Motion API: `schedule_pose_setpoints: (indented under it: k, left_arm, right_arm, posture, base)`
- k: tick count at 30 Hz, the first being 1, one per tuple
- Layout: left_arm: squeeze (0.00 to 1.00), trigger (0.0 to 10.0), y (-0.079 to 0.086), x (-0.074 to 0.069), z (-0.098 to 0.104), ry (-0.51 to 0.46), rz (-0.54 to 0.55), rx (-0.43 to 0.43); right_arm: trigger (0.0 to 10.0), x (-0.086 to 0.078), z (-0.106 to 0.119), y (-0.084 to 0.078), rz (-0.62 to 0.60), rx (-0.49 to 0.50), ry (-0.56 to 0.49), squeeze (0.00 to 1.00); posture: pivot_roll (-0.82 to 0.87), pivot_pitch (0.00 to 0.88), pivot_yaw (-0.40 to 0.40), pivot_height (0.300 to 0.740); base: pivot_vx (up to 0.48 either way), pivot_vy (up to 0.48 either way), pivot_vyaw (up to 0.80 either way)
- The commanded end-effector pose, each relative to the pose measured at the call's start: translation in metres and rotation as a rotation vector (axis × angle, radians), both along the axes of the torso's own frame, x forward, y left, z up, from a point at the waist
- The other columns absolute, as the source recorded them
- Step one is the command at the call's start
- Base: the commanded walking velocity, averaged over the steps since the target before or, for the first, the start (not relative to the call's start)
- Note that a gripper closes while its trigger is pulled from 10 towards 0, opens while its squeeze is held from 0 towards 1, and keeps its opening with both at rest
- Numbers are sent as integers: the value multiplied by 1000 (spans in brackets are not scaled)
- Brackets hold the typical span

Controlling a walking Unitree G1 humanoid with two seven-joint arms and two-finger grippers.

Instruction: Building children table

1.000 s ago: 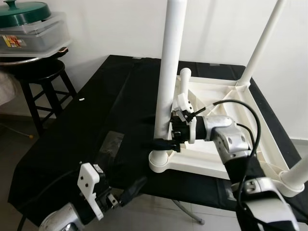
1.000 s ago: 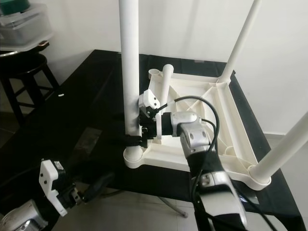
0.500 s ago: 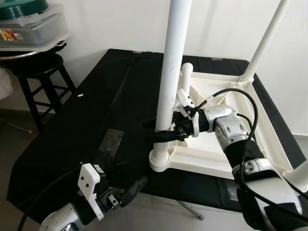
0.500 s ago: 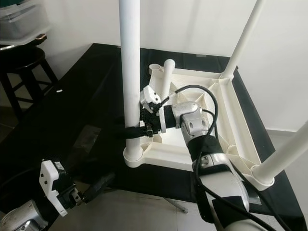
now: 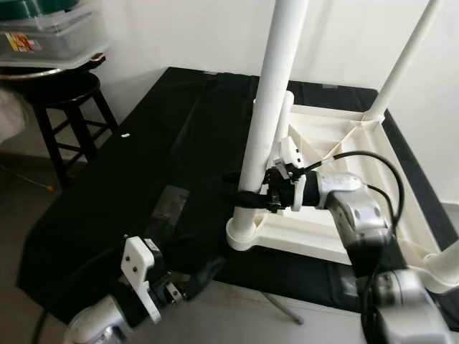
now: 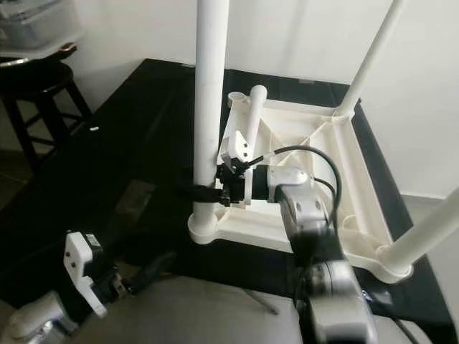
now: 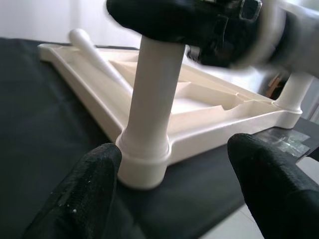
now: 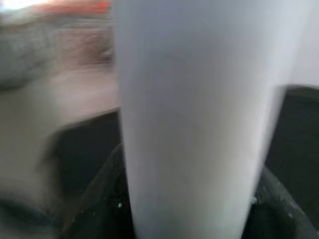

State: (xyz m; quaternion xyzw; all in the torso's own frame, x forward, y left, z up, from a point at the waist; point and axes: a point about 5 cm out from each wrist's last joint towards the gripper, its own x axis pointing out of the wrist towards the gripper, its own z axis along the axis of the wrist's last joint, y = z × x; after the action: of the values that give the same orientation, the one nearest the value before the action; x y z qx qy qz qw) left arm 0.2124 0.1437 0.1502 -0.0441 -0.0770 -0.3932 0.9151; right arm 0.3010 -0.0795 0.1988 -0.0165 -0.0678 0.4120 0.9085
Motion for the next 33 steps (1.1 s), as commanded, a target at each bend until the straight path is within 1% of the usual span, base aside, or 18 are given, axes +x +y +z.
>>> schedule_pose_setpoints:
  k: [1, 3, 6, 11, 12, 13, 15, 16, 20, 21, 22, 23, 25, 27, 30, 31, 32, 33]
  left_arm:
    - [0, 10000, 0, 0, -3, 3, -2, 8]
    - [0, 10000, 1, 1, -3, 1, -5, 11]
    - [0, 10000, 0, 4, -5, 7, -21, 19]
    - [0, 10000, 1, 4, -6, 7, -17, 21]
    - [0, 10000, 1, 4, -6, 7, -15, 20]
    - [0, 10000, 1, 4, -6, 7, -15, 20]
    - [0, 10000, 1, 5, -6, 6, -16, 19]
    - [0, 10000, 1, 5, -6, 6, -18, 19]
    - [0, 10000, 1, 5, -6, 6, -20, 19]
    - [0, 10000, 1, 5, -6, 5, -21, 20]
    - [0, 10000, 1, 5, -6, 5, -21, 20]
    - [0, 10000, 0, 5, -6, 4, -21, 19]
    - [0, 10000, 0, 5, -6, 4, -21, 19]
    - [0, 10000, -1, 4, -5, 1, -18, 16]
    - [0, 10000, -1, 3, -5, 1, -15, 14]
    - [0, 10000, -1, 2, -4, 2, -13, 12]
    - [0, 10000, -1, 2, -4, 2, -13, 12]
    - [0, 10000, -1, 0, -4, 3, -14, 10]
  right_arm:
    - [0, -11, -39, -11, -307, -91, 202, 0]
    - [0, -17, -44, -10, -402, -80, 217, 0]
    - [0, -8, -39, -8, -397, -98, 167, 0]
    - [0, -11, -39, -2, -395, -95, 193, 0]
    - [824, -15, -36, 2, -388, -83, 200, 0]
    - [10000, -18, -33, 7, -357, -84, 193, 0]
    - [10000, -21, -29, 12, -328, -76, 196, 0]
    - [10000, -21, -21, 18, -242, -44, 189, 1000]
    - [10000, -20, -14, 23, -160, -18, 177, 1000]
    - [10000, -15, -3, 25, -6, -3, 136, 1000]
    - [10000, -15, -3, 25, -6, -3, 136, 1000]
    - [10000, -7, 6, 22, 114, -15, 97, 1000]
    - [10000, -7, 6, 22, 114, -15, 97, 1000]
    - [10000, 10, 22, 8, 305, -110, 20, 1000]
    - [10000, 17, 29, 2, 373, -164, -13, 1000]
    - [10000, 24, 34, -2, 440, -208, -35, 878]
    - [10000, 24, 34, -2, 440, -208, -35, 878]
    - [10000, 27, 37, -4, 533, -249, -25, 0]
  posture:
    - [9, 119, -40, 740]
    - [10, 115, -38, 740]
    - [12, 109, -44, 740]
    - [8, 107, -43, 740]
    - [-2, 111, -44, 740]
    - [-9, 110, -45, 740]
    - [-9, 110, -45, 740]
    - [-12, 106, -44, 740]
    - [-10, 106, -44, 740]
    - [-5, 106, -44, 740]
    - [-5, 106, -44, 740]
    - [0, 109, -45, 740]
    - [0, 109, -45, 740]
    - [20, 116, -53, 740]
    - [19, 118, -49, 740]
    - [19, 122, -49, 740]
    - [19, 122, -49, 740]
    - [28, 128, -49, 740]
  base:
    - [0, 0, 0]
    - [0, 0, 0]
    - [0, 0, 0]
    - [0, 0, 0]
    - [0, 0, 0]
    - [0, 0, 0]
    - [0, 0, 0]
    - [0, 0, 0]
    - [0, 0, 0]
    - [0, 0, 0]
    - [0, 0, 0]
    - [0, 0, 0]
    - [0, 0, 0]
    - [0, 0, 0]
    - [0, 0, 0]
    - [0, 0, 0]
    - [0, 0, 0]
    - [0, 0, 0]
